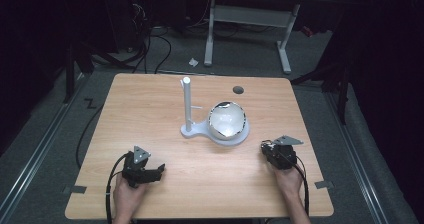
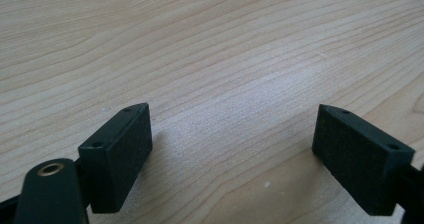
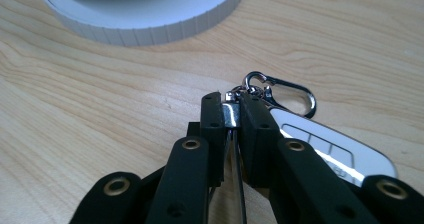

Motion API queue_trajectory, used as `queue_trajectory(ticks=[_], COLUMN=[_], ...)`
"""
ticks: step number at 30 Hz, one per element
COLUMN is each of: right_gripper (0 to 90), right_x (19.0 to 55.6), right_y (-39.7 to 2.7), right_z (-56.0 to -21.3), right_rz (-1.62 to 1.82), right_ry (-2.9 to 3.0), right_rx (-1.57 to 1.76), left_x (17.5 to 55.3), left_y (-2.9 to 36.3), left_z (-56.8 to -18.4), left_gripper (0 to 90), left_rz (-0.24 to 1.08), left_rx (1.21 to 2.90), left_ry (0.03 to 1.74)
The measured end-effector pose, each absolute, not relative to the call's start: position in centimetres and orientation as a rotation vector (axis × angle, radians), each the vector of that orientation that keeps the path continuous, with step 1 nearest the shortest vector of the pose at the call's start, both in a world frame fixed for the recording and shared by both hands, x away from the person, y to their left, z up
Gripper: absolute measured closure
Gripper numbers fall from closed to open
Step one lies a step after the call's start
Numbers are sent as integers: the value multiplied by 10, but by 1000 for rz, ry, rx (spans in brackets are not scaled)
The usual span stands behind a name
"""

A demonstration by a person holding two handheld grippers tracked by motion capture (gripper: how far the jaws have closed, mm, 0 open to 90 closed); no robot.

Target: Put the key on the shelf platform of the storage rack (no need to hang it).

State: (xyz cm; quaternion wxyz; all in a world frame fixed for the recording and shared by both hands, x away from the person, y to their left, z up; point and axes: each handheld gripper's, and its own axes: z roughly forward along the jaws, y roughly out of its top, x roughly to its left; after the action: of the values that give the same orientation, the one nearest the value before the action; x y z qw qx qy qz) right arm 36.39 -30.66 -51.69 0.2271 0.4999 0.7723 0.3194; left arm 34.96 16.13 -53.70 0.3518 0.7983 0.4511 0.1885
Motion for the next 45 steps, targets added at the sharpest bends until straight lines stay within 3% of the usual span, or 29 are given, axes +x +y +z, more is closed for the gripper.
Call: queue_trajectory(ticks=[21,45], right_gripper=[820,820], right_x=[342,326], right_y=[-316,-293], right_z=[-473,-432], right_rz=[998,1105], right_ry=[2032,2055], right_rx=[1263,1070], left_x=[350,350], left_y=[161,161], left_z=[-537,-537], left_gripper=[165,165], left_rz=[488,488], left_rx=[2066,2066], left_ry=[1168,1168])
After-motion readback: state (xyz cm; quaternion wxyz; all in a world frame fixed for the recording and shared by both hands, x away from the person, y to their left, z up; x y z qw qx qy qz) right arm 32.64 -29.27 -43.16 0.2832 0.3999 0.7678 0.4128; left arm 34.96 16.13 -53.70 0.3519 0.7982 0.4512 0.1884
